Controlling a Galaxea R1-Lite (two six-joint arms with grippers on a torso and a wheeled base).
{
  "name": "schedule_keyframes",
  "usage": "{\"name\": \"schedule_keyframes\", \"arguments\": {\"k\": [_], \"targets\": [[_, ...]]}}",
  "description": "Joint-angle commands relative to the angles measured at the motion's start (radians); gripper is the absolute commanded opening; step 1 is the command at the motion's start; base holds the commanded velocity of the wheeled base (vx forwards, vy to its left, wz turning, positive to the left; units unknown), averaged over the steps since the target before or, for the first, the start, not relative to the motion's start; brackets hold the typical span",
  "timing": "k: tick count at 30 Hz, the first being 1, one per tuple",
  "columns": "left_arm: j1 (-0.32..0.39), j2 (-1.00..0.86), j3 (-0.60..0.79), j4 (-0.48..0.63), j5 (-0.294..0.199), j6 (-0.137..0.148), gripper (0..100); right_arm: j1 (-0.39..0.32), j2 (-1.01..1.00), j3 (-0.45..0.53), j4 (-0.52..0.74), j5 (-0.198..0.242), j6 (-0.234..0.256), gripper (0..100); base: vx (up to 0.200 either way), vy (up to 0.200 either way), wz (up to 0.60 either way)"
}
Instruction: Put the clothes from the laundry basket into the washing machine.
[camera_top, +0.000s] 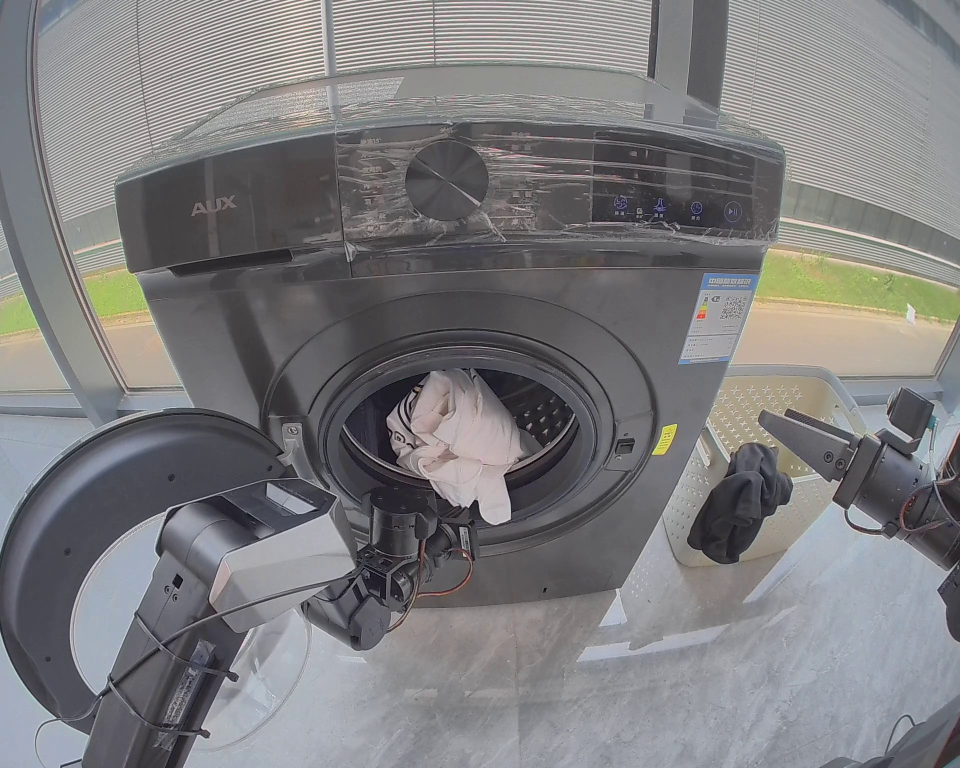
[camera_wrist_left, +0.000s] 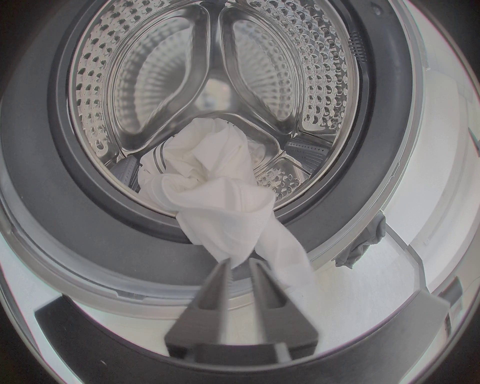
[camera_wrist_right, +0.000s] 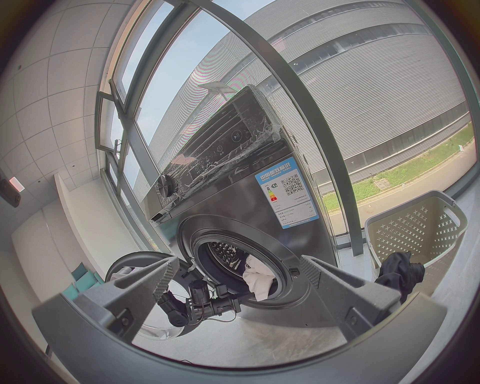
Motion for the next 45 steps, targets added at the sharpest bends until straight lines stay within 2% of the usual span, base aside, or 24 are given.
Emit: {"name": "schedule_keyframes", "arguments": {"k": [1, 11, 17, 20, 21, 27, 30, 32, 33, 34, 35, 36, 37, 39, 41, 43, 44, 45], "targets": [[0.01, 0.02, -0.052, 0.001, 0.001, 0.0, 0, 0.0, 0.001, 0.0, 0.0, 0.0, 0.0, 100, 0.0, 0.0, 0.0], [0.047, 0.052, -0.352, 0.04, 0.001, -0.008, 0, 0.0, 0.001, 0.003, 0.0, 0.0, 0.0, 100, 0.0, 0.0, 0.0], [0.061, 0.049, -0.38, 0.103, -0.006, -0.013, 0, -0.003, -0.002, 0.005, 0.0, 0.0, 0.0, 100, 0.0, 0.0, 0.0], [0.063, 0.046, -0.378, 0.103, -0.029, -0.028, 0, -0.004, -0.003, 0.005, 0.0, 0.0, 0.0, 100, 0.0, 0.0, 0.0], [0.063, 0.045, -0.38, 0.103, -0.033, -0.032, 100, -0.004, -0.003, 0.005, 0.0, 0.0, 0.0, 100, 0.0, 0.0, 0.0], [0.061, -0.007, -0.365, 0.095, -0.03, -0.04, 100, -0.006, -0.005, 0.005, 0.0, 0.0, 0.0, 100, 0.0, 0.0, 0.0], [0.061, -0.067, -0.32, 0.103, -0.033, -0.055, 100, -0.006, -0.005, 0.005, 0.0, 0.0, 0.0, 100, 0.0, 0.0, 0.0], [0.058, -0.172, -0.2, 0.103, -0.033, -0.108, 100, -0.006, -0.006, 0.003, 0.0, 0.0, 0.0, 100, 0.0, 0.0, 0.0], [0.056, -0.204, -0.144, 0.103, -0.032, -0.12, 100, -0.006, -0.006, 0.003, 0.0, 0.0, 0.0, 100, 0.0, 0.0, 0.0], [0.056, -0.21, -0.134, 0.103, -0.032, -0.121, 100, -0.006, -0.006, 0.003, 0.0, 0.0, 0.0, 100, 0.0, 0.0, 0.0], [0.055, -0.288, 0.019, 0.093, -0.035, -0.128, 100, -0.006, -0.009, 0.003, 0.0, 0.0, 0.0, 100, 0.0, 0.0, 0.0], [0.053, -0.299, 0.045, 0.092, -0.036, -0.128, 100, -0.006, -0.009, 0.003, 0.0, 0.0, 0.0, 100, 0.0, 0.0, 0.0], [0.049, -0.36, 0.182, 0.079, -0.038, -0.131, 100, -0.006, -0.011, 0.003, 0.0, 0.0, 0.0, 100, 0.0, 0.0, 0.0], [0.041, -0.426, 0.327, 0.044, -0.038, -0.131, 100, -0.006, -0.012, 0.002, 0.0, 0.0, 0.0, 100, 0.0, 0.0, 0.0], [0.029, -0.506, 0.517, -0.051, -0.038, -0.126, 100, -0.004, -0.017, 0.0, 0.0, 0.002, 0.0, 100, 0.0, 0.0, 0.0], [0.009, -0.57, 0.651, -0.131, -0.036, -0.12, 100, -0.003, -0.02, -0.001, 0.0, 0.002, 0.0, 100, 0.0, 0.0, 0.0], [0.004, -0.581, 0.672, -0.143, -0.035, -0.12, 100, -0.001, -0.022, -0.003, 0.0, 0.002, 0.0, 100, 0.0, 0.0, 0.0], [-0.023, -0.642, 0.787, -0.2, -0.029, -0.118, 100, 0.0, -0.023, -0.003, 0.0, 0.002, 0.0, 100, 0.0, 0.0, 0.0]]}}
